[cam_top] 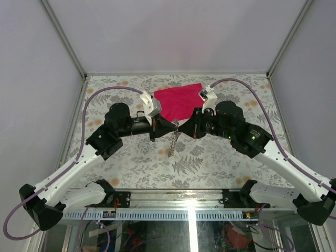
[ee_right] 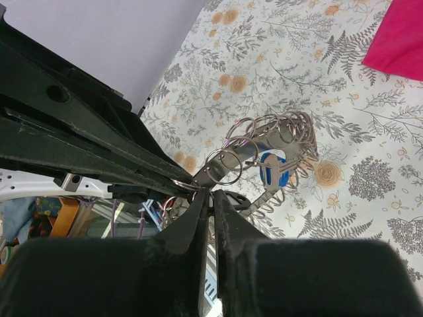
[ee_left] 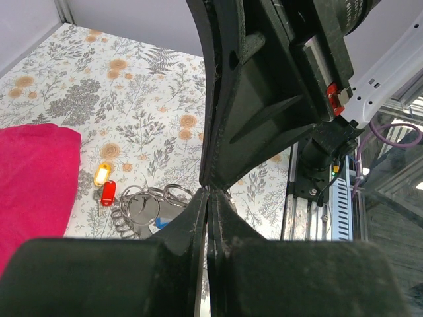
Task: Put the keys on the keyring
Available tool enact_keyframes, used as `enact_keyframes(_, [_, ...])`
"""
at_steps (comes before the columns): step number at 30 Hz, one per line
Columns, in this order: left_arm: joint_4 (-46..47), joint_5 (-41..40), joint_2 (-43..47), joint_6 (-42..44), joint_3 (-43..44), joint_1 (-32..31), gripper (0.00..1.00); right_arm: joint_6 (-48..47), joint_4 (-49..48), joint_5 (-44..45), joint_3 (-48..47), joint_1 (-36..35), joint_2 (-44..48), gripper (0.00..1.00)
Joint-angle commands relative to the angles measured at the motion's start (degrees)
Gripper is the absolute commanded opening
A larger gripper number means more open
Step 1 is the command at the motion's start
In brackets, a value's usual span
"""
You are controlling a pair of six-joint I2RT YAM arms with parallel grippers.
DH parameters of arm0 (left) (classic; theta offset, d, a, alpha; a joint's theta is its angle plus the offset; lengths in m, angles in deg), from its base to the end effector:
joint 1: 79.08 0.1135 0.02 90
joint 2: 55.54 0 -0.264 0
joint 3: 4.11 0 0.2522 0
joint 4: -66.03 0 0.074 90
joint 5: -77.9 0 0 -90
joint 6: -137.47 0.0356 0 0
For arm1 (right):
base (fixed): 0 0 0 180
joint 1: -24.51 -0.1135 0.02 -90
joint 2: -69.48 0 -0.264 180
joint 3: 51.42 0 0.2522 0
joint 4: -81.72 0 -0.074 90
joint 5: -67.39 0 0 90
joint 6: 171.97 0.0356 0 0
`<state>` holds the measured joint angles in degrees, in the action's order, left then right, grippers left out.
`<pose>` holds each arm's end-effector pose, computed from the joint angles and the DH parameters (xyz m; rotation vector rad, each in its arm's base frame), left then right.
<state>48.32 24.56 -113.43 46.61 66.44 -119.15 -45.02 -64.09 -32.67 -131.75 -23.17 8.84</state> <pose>0.1607 -0.1630 0.3834 1.0431 1.4108 -1.0586 0.1527 0.1769 0.4013 -0.3209 1.9672 1.1660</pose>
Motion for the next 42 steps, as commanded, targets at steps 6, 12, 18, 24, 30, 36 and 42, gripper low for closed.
enact_keyframes(6, [7.77, 0.21, 1.85, -0.33, 1.08, 0.03, 0.0, -1.38, -3.21, 1.04, 3.15, -0.13, 2.61, 0.21])
enact_keyframes(12, [7.96, 0.37, 1.83, -0.37, 1.04, 0.04, 0.0, -3.6, -14.42, 2.83, 9.38, -0.13, 10.04, 0.31])
enact_keyframes(18, [8.14, 0.35, 2.01, -0.54, 0.96, 0.08, 0.0, -8.03, -22.14, 4.22, 14.91, -0.13, 15.88, 0.35])
enact_keyframes(24, [9.19, 3.17, 2.12, -0.94, 0.89, 0.07, 0.0, -25.01, -27.32, -7.97, 16.37, -0.13, 16.98, 0.44])
enact_keyframes(30, [11.59, 8.03, 2.8, -1.66, 0.04, 0.06, 0.0, -38.84, -28.73, -14.85, 17.38, -0.09, 18.33, 0.45])
enact_keyframes(36, [11.94, 14.76, 1.77, -1.82, 0.74, 0.07, 0.0, -44.09, -29.65, -19.94, 18.14, -0.13, 19.35, 0.43])
enact_keyframes(42, [11.74, 16.84, 1.38, -1.76, 1.13, 0.02, 0.0, -44.09, -28.2, -21.59, 16.42, -0.13, 18.49, 0.39])
